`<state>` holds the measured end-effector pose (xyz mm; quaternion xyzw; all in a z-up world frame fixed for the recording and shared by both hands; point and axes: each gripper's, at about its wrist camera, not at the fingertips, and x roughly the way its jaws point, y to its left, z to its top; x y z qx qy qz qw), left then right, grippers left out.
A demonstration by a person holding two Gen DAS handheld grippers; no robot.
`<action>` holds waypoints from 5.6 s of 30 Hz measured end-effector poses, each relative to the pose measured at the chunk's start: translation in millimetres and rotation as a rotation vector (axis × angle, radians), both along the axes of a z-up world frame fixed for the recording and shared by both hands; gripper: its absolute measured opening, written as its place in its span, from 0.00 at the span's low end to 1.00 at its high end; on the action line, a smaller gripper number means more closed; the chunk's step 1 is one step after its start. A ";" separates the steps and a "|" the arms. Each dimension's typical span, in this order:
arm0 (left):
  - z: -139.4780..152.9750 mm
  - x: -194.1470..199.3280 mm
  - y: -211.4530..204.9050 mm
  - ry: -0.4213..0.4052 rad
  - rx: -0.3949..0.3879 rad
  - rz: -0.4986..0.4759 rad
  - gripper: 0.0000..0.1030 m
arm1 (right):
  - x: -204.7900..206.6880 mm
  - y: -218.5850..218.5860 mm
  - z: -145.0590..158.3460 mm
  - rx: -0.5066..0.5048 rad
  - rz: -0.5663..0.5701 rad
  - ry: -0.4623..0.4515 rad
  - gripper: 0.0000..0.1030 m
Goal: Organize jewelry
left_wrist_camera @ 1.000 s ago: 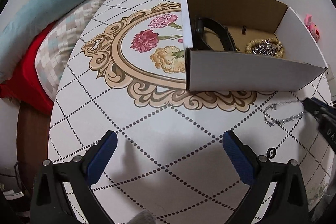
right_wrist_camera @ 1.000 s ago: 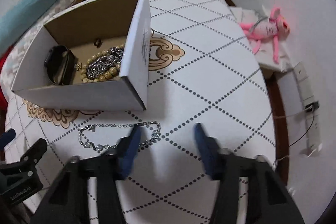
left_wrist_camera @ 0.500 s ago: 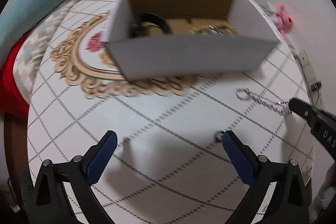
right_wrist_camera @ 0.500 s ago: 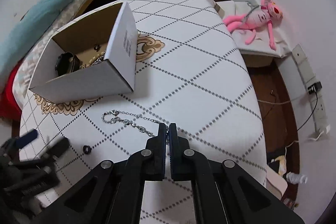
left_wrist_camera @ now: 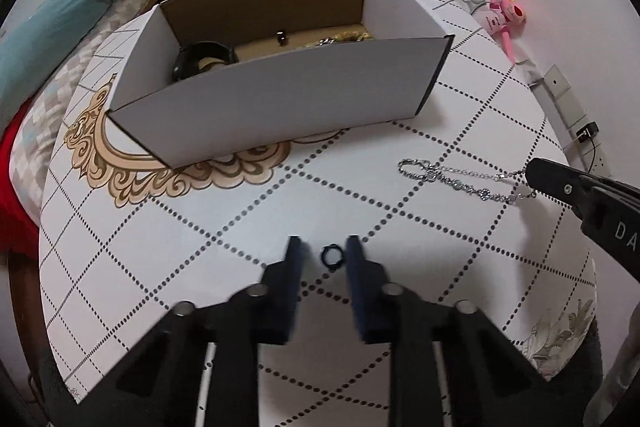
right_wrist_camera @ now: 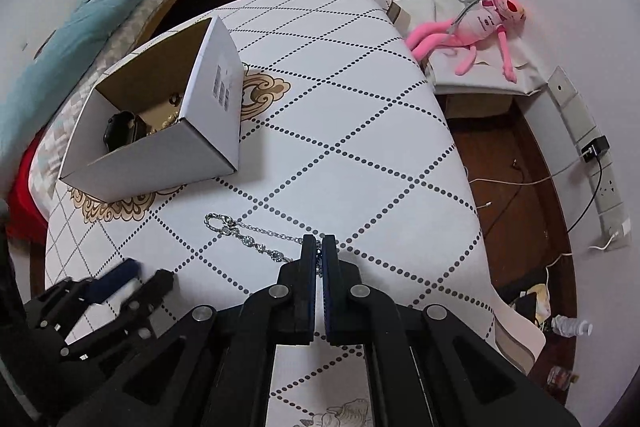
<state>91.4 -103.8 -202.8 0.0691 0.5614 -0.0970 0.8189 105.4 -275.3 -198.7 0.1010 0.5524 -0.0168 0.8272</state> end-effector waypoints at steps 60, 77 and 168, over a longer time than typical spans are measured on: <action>91.9 137.5 106.8 -0.071 0.013 0.238 1.00 | 134.5 65.6 68.2 -0.130 0.178 0.027 0.96; 94.4 71.0 104.2 -0.091 0.024 0.266 1.00 | 100.7 65.8 68.2 -0.156 0.134 -0.005 0.99; 198.3 20.8 99.7 -0.185 -0.018 0.275 1.00 | 33.7 66.2 194.8 -0.210 0.126 -0.147 1.00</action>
